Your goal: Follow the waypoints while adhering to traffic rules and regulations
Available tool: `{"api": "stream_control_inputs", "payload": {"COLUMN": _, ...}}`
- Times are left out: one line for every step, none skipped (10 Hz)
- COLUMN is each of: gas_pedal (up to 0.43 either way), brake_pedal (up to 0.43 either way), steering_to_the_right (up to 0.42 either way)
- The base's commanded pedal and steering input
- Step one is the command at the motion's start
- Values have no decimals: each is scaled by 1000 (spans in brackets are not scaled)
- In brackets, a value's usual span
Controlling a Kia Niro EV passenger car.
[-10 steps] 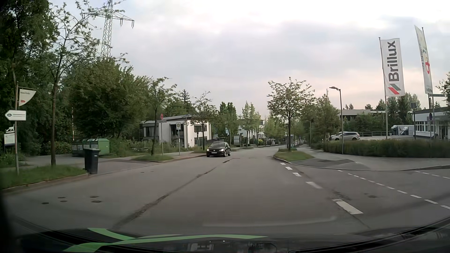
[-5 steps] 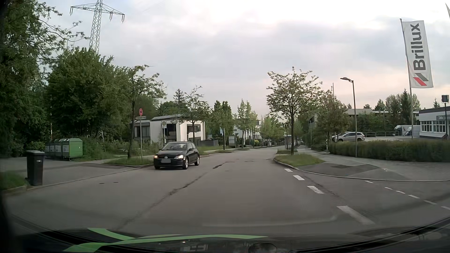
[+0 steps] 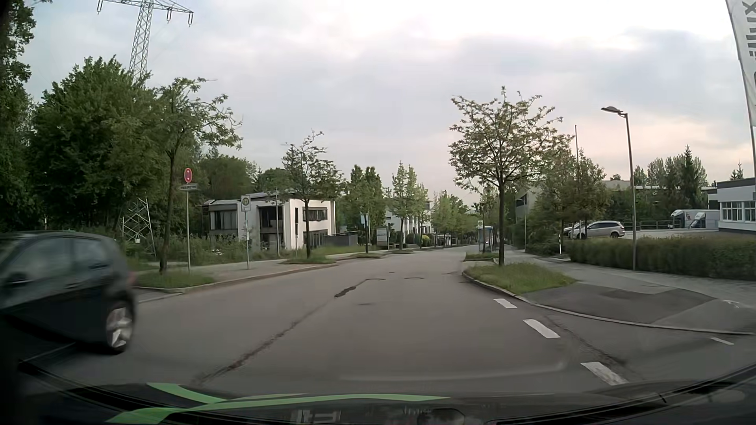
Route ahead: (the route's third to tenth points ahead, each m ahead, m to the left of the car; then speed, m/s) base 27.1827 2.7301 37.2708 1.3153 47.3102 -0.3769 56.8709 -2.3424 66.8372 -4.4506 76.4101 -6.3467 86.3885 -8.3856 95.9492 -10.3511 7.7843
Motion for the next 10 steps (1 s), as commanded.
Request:
{"api": "stream_control_inputs", "payload": {"gas_pedal": 20, "brake_pedal": 0, "steering_to_the_right": 12}}
{"api": "stream_control_inputs", "payload": {"gas_pedal": 20, "brake_pedal": 0, "steering_to_the_right": 9}}
{"api": "stream_control_inputs", "payload": {"gas_pedal": 20, "brake_pedal": 0, "steering_to_the_right": 6}}
{"api": "stream_control_inputs", "payload": {"gas_pedal": 20, "brake_pedal": 0, "steering_to_the_right": 5}}
{"api": "stream_control_inputs", "payload": {"gas_pedal": 20, "brake_pedal": 0, "steering_to_the_right": 4}}
{"api": "stream_control_inputs", "payload": {"gas_pedal": 20, "brake_pedal": 0, "steering_to_the_right": 4}}
{"api": "stream_control_inputs", "payload": {"gas_pedal": 20, "brake_pedal": 0, "steering_to_the_right": 5}}
{"api": "stream_control_inputs", "payload": {"gas_pedal": 20, "brake_pedal": 0, "steering_to_the_right": 5}}
{"api": "stream_control_inputs", "payload": {"gas_pedal": 20, "brake_pedal": 0, "steering_to_the_right": 5}}
{"api": "stream_control_inputs", "payload": {"gas_pedal": 20, "brake_pedal": 0, "steering_to_the_right": 5}}
